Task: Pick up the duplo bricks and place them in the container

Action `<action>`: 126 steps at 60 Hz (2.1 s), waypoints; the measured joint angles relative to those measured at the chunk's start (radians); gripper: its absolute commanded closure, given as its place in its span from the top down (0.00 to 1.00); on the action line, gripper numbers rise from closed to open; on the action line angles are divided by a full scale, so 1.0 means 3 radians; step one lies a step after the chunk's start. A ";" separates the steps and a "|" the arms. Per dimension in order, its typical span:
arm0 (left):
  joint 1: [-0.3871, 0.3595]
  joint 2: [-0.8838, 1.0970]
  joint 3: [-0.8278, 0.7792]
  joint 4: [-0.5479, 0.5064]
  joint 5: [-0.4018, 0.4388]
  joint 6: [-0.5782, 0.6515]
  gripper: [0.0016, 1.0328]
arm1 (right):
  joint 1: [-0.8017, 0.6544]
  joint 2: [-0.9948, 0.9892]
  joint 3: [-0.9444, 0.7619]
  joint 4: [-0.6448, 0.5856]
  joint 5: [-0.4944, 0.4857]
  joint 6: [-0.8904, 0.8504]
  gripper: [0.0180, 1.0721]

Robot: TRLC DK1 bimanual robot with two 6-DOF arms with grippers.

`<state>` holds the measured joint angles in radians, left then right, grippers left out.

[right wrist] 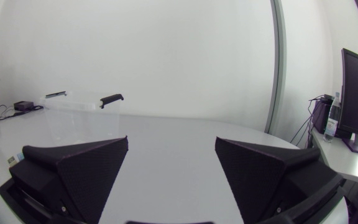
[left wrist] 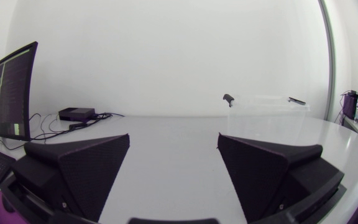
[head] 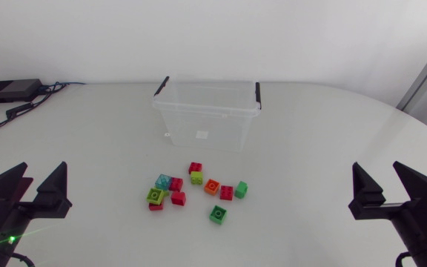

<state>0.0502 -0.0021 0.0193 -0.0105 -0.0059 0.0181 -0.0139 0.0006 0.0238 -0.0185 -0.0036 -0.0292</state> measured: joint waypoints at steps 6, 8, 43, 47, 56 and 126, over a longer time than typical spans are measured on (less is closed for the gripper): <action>0.0000 0.0000 0.0000 0.0000 0.0000 0.0001 0.96 | 0.0000 0.0000 0.0000 0.0000 0.0000 0.0000 0.96; 0.0000 0.0000 0.0000 0.0000 0.0000 0.0000 0.96 | 0.0000 0.0000 0.0000 0.0000 0.0000 0.0000 0.96; -0.0048 0.0000 0.0000 0.0000 0.0000 0.0001 0.96 | 0.0055 0.0000 0.0000 0.0003 0.0000 0.0000 0.96; -0.0070 0.0000 0.0000 0.0000 0.0000 0.0000 0.96 | 0.0064 0.0000 0.0000 0.0004 0.0000 0.0000 0.96; -0.0085 0.0081 0.0141 -0.0050 0.0000 0.0000 0.96 | 0.0064 0.0003 0.0003 0.0065 0.0001 0.0000 0.95; -0.1549 0.4854 0.2799 -0.2087 0.0079 0.0011 0.94 | 0.0196 0.3469 0.1677 -0.0506 -0.0636 -0.0076 0.95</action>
<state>-0.4145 1.4540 0.8589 -0.6365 0.0177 0.0216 0.0448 1.0412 0.5270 -0.1703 -0.1944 -0.0521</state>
